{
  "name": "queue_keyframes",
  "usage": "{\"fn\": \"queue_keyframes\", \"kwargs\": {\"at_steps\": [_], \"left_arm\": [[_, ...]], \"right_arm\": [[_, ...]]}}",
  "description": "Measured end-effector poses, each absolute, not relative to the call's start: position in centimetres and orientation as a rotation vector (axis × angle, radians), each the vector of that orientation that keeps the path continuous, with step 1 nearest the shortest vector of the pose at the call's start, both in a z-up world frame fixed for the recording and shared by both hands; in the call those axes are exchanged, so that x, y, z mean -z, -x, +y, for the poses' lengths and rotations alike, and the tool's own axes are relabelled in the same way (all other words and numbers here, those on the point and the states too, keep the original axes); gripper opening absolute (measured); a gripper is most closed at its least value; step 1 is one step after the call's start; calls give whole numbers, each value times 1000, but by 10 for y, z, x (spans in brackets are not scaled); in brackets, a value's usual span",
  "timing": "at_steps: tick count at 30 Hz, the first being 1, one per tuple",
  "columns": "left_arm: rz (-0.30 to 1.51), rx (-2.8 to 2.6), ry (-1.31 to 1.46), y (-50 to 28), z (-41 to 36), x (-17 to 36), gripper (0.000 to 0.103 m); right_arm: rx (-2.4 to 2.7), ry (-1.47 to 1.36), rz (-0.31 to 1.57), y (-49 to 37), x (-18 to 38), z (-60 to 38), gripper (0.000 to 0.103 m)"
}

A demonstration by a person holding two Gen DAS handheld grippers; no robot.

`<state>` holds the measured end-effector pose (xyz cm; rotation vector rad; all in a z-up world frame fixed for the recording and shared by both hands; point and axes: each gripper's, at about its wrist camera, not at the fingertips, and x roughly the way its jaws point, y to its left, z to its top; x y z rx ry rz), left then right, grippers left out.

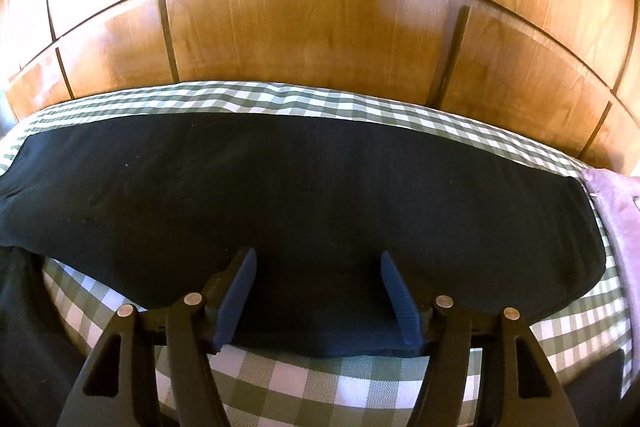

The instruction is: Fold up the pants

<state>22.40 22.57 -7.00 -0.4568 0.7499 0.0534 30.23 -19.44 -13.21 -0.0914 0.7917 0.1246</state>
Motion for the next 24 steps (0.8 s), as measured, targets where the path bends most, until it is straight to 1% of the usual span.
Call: {"fn": "queue_keyframes", "kwargs": {"at_steps": [3,7,10,14,17,22,23,24], "left_arm": [[773,-158,354,-257,257,66,83],[832,-247,336,-285,293,82,83],[861,-308,326,-297,311,97,81],[863,-353,332,-308,324,115,78],[888,-336,351,-316,329,132,77],[867,-330,342,-312,328,135,76],[862,-331,340,-312,327,136,71],[858,-330,338,-311,327,136,60]], "right_arm": [[-122,88,790,-304,133,-195,67],[-114,82,788,-304,133,-197,69],[-103,92,783,-304,134,-195,70],[-97,100,777,-304,133,-195,70],[-97,95,775,-304,133,-196,70],[-89,104,770,-304,133,-196,70],[-88,105,770,-304,133,-196,70],[-87,108,769,-304,133,-196,71]]}}
